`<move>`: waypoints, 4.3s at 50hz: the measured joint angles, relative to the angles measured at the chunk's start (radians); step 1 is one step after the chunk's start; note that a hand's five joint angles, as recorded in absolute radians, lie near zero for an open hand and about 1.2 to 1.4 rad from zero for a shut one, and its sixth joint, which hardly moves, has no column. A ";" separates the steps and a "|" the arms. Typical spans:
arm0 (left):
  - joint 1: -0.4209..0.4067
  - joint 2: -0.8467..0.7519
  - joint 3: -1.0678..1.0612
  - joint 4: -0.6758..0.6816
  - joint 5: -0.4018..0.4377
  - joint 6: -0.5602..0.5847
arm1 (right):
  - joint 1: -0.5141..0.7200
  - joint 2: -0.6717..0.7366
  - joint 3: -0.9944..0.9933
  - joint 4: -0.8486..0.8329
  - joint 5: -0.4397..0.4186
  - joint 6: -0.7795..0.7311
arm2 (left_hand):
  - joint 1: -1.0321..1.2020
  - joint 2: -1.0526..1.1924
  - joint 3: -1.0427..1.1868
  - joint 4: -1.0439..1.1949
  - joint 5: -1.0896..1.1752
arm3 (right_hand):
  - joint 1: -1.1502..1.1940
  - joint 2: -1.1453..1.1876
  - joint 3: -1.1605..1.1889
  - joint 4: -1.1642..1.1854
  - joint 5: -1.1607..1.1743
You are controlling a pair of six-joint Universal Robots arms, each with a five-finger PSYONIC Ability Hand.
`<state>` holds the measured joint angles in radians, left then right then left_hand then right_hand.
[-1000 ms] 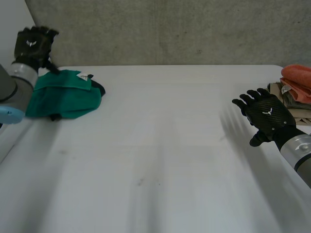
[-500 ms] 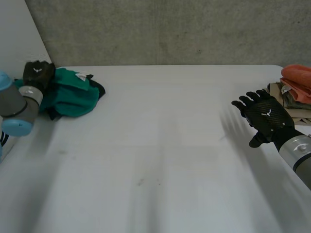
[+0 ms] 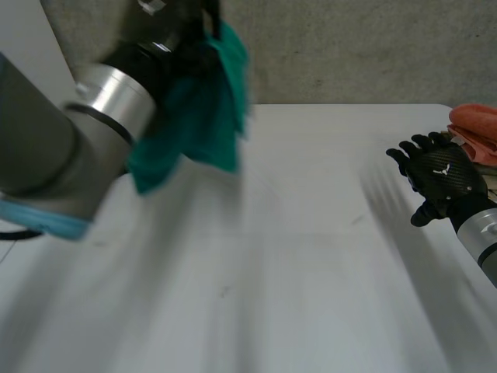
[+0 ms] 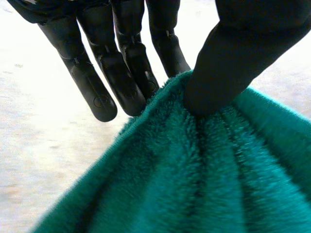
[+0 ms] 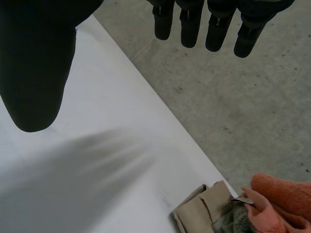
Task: Fold the laundry.
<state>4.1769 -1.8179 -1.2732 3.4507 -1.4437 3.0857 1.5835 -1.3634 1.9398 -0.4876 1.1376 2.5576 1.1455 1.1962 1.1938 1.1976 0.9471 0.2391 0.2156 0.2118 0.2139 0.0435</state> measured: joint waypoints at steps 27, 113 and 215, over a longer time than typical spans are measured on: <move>-0.298 -0.171 -0.094 -0.089 -0.280 0.184 | -0.001 -0.056 -0.091 0.298 0.035 0.117 | -0.884 -0.942 -0.938 -0.946 -0.875 | 0.000 0.000 0.000 0.000 0.000; -0.011 -0.284 -0.187 -0.005 -0.171 0.200 | 0.409 -0.297 -0.762 0.677 0.291 0.145 | 0.023 -0.003 -0.006 -0.001 0.020 | 0.892 0.962 0.978 0.983 0.942; 0.110 0.133 -0.620 -0.005 -0.147 0.607 | 0.135 0.221 -0.219 0.245 0.173 0.005 | -0.897 -0.960 -0.952 -0.965 -0.887 | 0.892 0.962 0.979 0.986 0.968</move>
<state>4.2869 -1.6846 -1.8936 3.4452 -1.5911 3.6929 1.7185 -1.1422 1.7212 -0.2426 1.3106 2.5627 0.2482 0.2367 0.2417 0.2328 0.0606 1.1309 1.1779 1.1908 1.2001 1.0110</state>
